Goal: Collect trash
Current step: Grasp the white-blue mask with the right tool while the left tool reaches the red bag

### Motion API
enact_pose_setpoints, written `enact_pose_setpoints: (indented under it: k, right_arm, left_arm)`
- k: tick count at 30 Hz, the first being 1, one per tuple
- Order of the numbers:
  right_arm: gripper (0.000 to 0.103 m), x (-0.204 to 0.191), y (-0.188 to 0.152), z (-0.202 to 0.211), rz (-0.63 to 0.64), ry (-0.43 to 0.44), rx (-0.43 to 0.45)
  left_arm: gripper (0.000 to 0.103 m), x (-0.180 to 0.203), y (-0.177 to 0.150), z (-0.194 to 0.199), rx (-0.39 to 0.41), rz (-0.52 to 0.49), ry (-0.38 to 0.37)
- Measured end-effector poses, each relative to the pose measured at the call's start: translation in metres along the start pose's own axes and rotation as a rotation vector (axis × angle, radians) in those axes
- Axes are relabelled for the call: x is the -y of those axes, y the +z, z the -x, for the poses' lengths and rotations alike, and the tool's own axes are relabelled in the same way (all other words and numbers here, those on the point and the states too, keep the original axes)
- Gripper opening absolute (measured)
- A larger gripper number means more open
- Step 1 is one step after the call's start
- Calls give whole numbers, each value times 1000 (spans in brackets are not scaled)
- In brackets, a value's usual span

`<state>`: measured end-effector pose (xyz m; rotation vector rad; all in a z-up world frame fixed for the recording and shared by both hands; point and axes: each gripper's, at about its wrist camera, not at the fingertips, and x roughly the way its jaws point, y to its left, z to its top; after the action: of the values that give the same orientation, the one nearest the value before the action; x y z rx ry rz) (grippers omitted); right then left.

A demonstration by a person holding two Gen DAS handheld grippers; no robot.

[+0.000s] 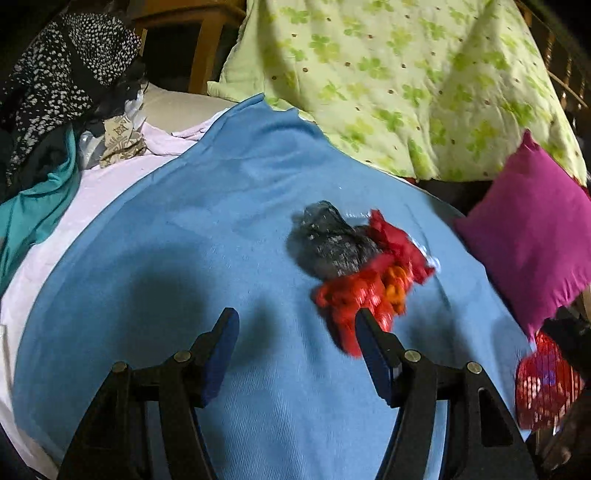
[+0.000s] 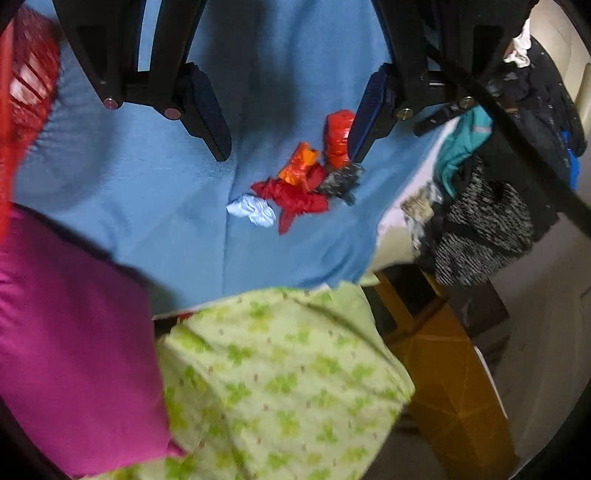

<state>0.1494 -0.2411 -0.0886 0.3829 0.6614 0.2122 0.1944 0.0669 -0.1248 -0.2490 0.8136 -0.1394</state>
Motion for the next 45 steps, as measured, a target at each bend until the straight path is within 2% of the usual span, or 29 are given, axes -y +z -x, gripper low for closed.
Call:
enact_pose_setpoints:
  k: [7,13,17,23,27,30,33,36,40,45]
  right_arm:
    - [69,11,18,-83,-32,16,-79]
    - [69,16,49,-134,-28,12,-96]
    - [69,21,68,-169,-17,5,-100]
    - [69,35,76,-216,-14,-41,-170]
    - [67,37,71,-238,12,-60,-228]
    - [43,28,59,-248,81,-105,-284]
    - [34,22,53,-245,101,-94,-285]
    - [32,10,44,-238,114,-46,-314]
    - [30,-7,26,-221,145,-9,-340]
    - [30,-10,10,-188,83,64,-359]
  left_arm:
    - [66,9,37,-51,16,41,-41]
    - [66,15,66,-93,7,55,-59]
    - [66,21,73,-113,-30,44,-79]
    - [66,32,72,-129,-86,-8,-119]
    - [42,32,67,-142,-159,-10,-161]
    - [32,29,65,-146,-186,9,-209]
    - [21,32,61,-142,-193,2,-226]
    - [14,38,55,-136,-204,-25,-232]
    - [10,43,48,-124,-221,-38,-244]
    - [4,53,28,-102,-263,-68,-284]
